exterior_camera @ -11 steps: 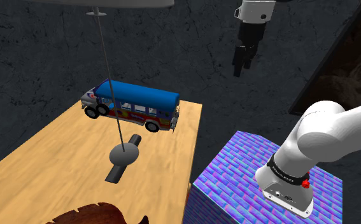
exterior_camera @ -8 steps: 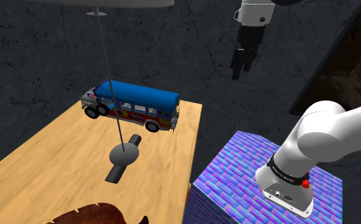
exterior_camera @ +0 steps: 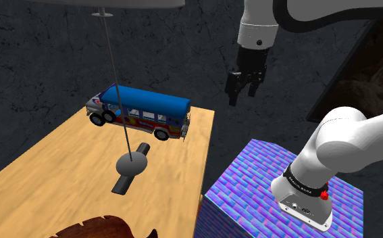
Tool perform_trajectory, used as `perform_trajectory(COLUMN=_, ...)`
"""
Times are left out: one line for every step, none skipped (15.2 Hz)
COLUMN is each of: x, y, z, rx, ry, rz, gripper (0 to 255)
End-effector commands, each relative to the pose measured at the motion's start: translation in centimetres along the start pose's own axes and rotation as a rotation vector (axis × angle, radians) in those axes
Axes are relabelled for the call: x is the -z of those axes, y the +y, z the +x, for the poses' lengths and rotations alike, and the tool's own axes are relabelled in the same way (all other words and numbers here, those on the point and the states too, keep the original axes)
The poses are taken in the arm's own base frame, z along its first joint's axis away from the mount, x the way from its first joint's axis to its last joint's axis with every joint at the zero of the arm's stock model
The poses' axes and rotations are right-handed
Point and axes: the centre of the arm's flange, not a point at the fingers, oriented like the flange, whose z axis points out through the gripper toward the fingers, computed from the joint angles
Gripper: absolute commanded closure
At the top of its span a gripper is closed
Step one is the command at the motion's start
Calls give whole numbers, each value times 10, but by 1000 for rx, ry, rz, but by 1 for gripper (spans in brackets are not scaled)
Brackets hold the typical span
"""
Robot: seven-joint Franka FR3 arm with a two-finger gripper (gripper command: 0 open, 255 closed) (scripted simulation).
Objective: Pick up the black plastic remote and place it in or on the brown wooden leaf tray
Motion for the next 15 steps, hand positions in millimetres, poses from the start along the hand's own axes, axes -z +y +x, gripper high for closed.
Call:
perform_trajectory(x=-10, y=-22, z=-6, rx=-58, ry=3, rz=4, gripper=0)
perform_trajectory(x=-14, y=-34, z=-8, rx=-85, ry=4, rz=5, gripper=0)
perform_trajectory(x=-19, y=-46, z=-10, rx=-111, ry=5, rz=6, gripper=0)
perform_trajectory(x=-23, y=-59, z=-11, rx=-137, ry=6, rz=8, gripper=0)
perform_trajectory(x=-28, y=-71, z=-12, rx=-164, ry=7, rz=9, gripper=0)
perform_trajectory(x=-32, y=-83, z=-12, rx=-190, ry=9, rz=10, gripper=0)
perform_trajectory(x=-37, y=-95, z=-13, rx=-216, ry=10, rz=12, gripper=0)
perform_trajectory(x=-41, y=-108, z=-13, rx=-243, ry=11, rz=13, gripper=0)
perform_trajectory(x=-46, y=-120, z=-12, rx=-269, ry=12, rz=14, gripper=0)
perform_trajectory(x=-50, y=-132, z=-11, rx=-295, ry=14, rz=16, gripper=0)
perform_trajectory(x=-54, y=-144, z=-10, rx=-322, ry=15, rz=17, gripper=0)
perform_trajectory(x=-59, y=-157, z=-9, rx=-348, ry=16, rz=18, gripper=0)
perform_trajectory(x=-63, y=-169, z=-7, rx=-375, ry=17, rz=20, gripper=0)
perform_trajectory(x=-67, y=-181, z=-5, rx=-401, ry=18, rz=21, gripper=0)
perform_trajectory(x=-72, y=-193, z=-3, rx=-427, ry=20, rz=22, gripper=0)
